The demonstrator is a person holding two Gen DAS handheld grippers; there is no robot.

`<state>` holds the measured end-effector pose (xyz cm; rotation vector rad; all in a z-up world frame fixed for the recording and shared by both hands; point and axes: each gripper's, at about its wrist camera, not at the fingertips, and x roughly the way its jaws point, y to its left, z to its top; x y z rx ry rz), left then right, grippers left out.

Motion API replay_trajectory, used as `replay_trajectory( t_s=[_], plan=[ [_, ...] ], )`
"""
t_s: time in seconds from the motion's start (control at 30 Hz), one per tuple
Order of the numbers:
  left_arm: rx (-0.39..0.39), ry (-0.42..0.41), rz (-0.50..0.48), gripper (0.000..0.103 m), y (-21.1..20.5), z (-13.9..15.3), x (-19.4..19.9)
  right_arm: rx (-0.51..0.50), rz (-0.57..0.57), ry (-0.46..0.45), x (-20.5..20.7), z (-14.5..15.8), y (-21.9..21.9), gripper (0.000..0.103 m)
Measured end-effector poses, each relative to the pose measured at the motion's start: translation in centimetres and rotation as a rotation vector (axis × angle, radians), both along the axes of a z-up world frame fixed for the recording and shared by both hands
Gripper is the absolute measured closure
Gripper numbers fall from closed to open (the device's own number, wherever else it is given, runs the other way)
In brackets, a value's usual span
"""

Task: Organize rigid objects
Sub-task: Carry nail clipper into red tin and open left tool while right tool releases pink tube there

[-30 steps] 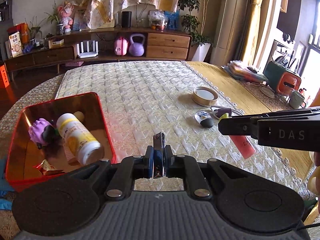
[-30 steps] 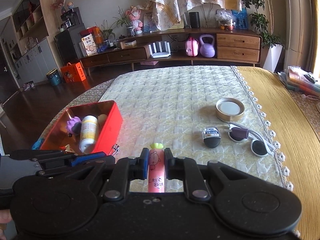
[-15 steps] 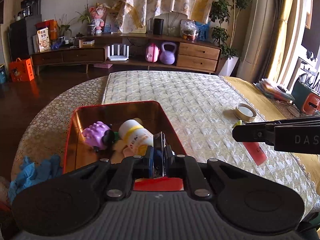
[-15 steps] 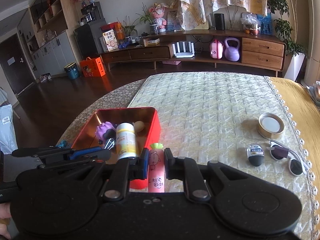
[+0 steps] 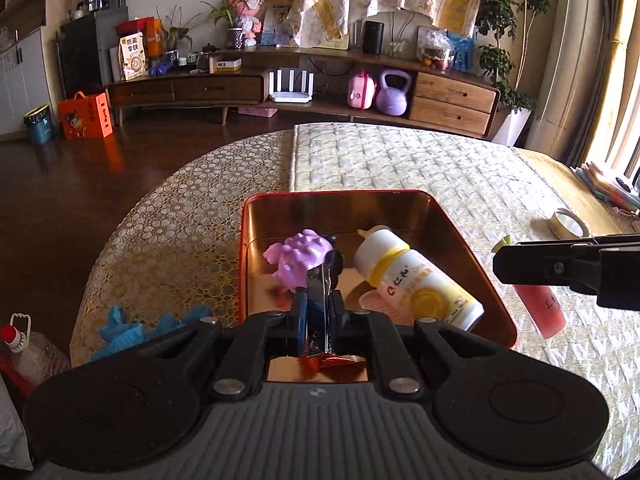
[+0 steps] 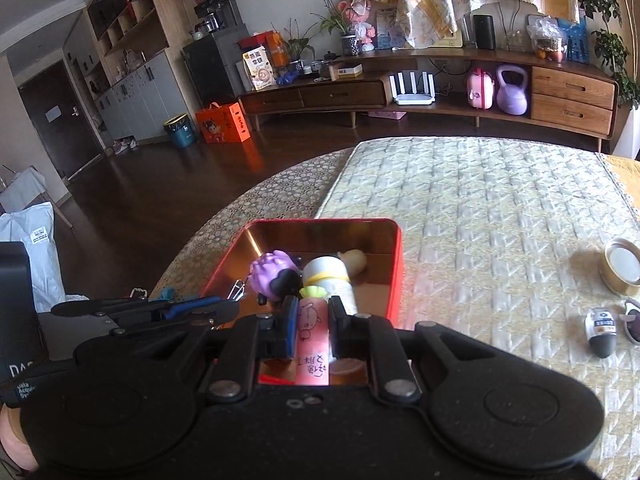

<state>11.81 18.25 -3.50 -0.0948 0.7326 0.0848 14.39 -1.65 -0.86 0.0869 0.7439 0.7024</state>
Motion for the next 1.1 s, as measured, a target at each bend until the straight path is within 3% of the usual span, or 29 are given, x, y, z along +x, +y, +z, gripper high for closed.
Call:
replay_trajectory(
  t_s=[0.37,1.1],
  plan=[
    [0.012,0.058,-0.004,0.093,1.3,-1.3,2.4,-0.067,0.077,-0.001,-0.2,-2.3,4.0,0.088],
    [-0.004,0.113,-0.010,0.094,1.5,-3.0,5.1,-0.105,0.079,0.066,0.8,-4.6,4.1,0.088]
  ],
)
